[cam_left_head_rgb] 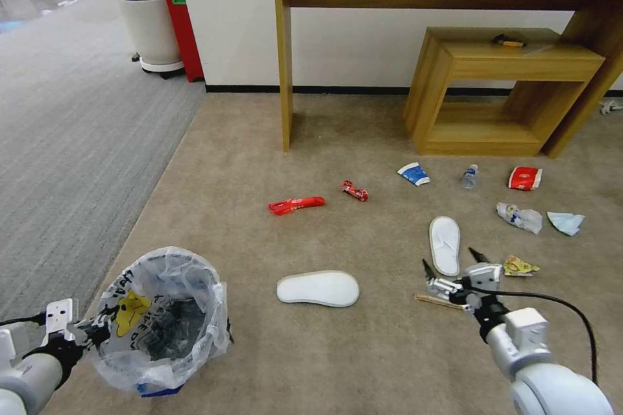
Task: Pick up the trash bin and place the garbage on the floor into it.
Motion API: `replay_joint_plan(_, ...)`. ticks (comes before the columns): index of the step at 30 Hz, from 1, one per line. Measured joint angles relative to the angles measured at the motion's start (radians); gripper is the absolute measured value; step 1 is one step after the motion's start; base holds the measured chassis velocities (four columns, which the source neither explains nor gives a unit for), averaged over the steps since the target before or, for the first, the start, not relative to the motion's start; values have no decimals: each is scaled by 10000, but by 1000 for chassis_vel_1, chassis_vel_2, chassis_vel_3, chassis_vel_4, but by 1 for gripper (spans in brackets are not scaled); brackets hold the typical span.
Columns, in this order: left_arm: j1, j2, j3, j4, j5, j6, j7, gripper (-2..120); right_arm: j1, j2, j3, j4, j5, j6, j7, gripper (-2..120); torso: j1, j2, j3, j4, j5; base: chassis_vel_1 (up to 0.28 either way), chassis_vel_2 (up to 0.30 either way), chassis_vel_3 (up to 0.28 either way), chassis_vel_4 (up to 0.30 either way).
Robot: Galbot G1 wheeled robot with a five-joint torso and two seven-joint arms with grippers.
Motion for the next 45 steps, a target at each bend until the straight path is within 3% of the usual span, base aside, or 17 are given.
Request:
replay_joint_plan(5,-3,-231,111,-215,63,0,-249,0,814,-848,-1085,-1119,-15,-5,-252,100,0,0,1,0,-1,0,0,0,0)
replay_joint_plan(7,41,-438,151,-415,189,0,-334,0,1505,-1330,-2123,-1948,-65,152,-712,100,0,0,1,-4,-3,0,0,0,0)
replay_joint_plan(10,133,-556,110,-569,234,1,-428,0,2116,-1448,-3030,-2670,-181,478,-953,100,0,0,1,-5,-3,0,0,0,0)
replay_joint_plan(15,218,-679,30,-768,250,1,-570,0,3266,-1206,-4399,-3975,-445,744,-1036,100,0,0,1,-2,0,0,0,0,0)
replay_joint_plan(19,216,-778,56,-980,336,1,-753,0,4748,-399,-5671,-5504,-889,627,-1032,100,0,0,2,-1,-6,0,0,0,0)
replay_joint_plan(31,398,-1097,51,-1322,441,1,-895,0,6071,949,-7268,-6927,-1187,184,-930,100,1,0,2,-2,-3,0,0,0,0)
replay_joint_plan(45,383,-1201,127,-1431,488,0,-985,0,6746,1150,-7436,-8119,-1433,285,-1127,100,1,0,1,-2,-3,0,0,0,0)
